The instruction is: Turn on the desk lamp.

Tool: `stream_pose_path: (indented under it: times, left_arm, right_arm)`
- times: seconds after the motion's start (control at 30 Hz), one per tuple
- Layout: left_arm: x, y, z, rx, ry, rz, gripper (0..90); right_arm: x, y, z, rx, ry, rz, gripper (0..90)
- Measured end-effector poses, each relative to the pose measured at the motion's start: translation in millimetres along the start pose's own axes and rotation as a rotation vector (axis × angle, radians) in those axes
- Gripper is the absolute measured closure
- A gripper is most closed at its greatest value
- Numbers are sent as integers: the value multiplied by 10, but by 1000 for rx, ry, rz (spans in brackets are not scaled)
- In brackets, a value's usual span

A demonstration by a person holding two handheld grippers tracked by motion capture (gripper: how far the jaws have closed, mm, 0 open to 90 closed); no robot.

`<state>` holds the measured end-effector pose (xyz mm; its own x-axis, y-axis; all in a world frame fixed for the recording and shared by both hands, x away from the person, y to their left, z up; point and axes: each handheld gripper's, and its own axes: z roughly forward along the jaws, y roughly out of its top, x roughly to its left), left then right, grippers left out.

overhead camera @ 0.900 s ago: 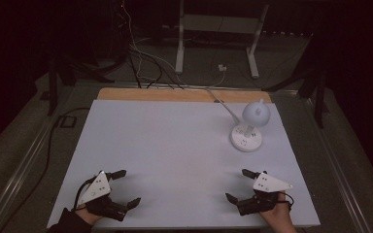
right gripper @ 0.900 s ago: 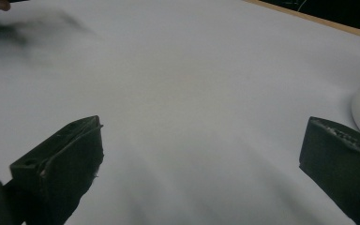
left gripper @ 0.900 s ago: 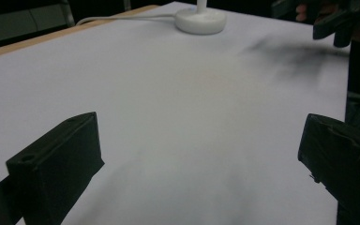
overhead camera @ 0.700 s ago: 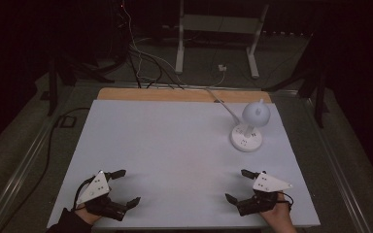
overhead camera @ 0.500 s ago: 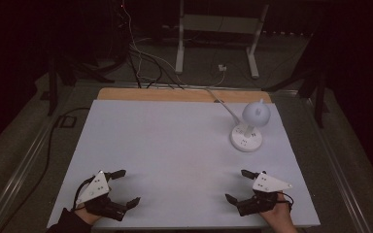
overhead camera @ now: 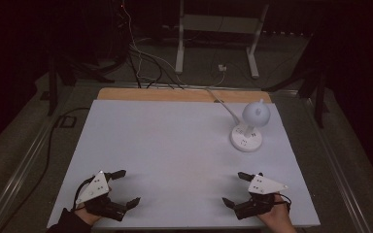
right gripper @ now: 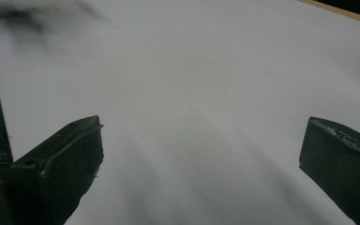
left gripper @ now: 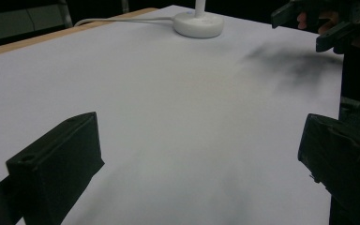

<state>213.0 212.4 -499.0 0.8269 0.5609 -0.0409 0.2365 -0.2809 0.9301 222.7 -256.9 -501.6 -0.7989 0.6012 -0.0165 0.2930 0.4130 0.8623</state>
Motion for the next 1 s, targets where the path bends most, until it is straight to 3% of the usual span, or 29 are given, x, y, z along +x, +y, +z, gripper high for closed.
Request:
stream_pose_path:
  times: [0.5, 1.0]
  left_arm:
    - [2, -2, -1, -8, -5, -9, 4]
    - [0, -2, -4, -3, -4, -7, 4]
  right_arm:
    - [66, 128, -24, -10, 60, 11, 0]
    - [42, 315, -69, -43, 57, 24, 3]
